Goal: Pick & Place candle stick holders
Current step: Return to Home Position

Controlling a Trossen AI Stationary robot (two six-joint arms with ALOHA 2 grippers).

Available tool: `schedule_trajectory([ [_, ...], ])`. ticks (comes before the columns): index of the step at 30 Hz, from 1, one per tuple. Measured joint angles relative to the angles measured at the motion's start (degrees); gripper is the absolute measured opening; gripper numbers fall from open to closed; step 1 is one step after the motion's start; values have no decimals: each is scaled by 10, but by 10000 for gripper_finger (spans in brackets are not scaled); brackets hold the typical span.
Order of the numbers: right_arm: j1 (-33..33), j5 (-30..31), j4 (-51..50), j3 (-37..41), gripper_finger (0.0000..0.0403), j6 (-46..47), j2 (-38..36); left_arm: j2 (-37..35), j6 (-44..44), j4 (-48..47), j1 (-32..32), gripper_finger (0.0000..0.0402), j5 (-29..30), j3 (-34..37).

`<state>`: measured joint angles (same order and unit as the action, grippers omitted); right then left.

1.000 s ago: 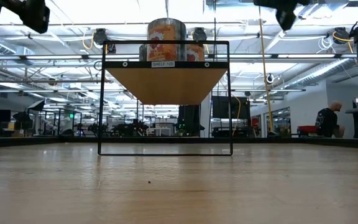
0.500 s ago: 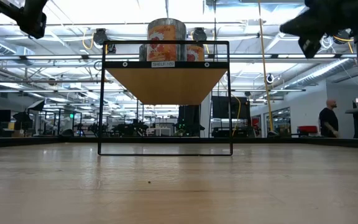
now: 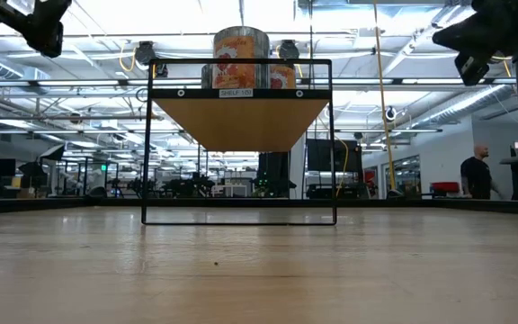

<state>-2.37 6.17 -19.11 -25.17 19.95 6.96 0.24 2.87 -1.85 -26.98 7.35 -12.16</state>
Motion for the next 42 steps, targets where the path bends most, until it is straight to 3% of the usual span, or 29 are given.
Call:
schedule_trajectory([
  [11,0,2,11,71,0,32,-56,0,2,66,0,379,29,60],
  [15,0,23,8,87,0,31,-67,0,6,115,1,379,44,95],
  [21,0,59,-10,88,0,16,-68,0,15,107,28,379,58,110],
  [26,0,54,25,115,0,39,-68,0,7,102,59,379,57,111],
  [31,0,28,104,163,0,43,-68,0,6,102,82,379,19,111],
  [42,0,28,105,168,0,21,-68,1,30,77,101,379,1,113],
])
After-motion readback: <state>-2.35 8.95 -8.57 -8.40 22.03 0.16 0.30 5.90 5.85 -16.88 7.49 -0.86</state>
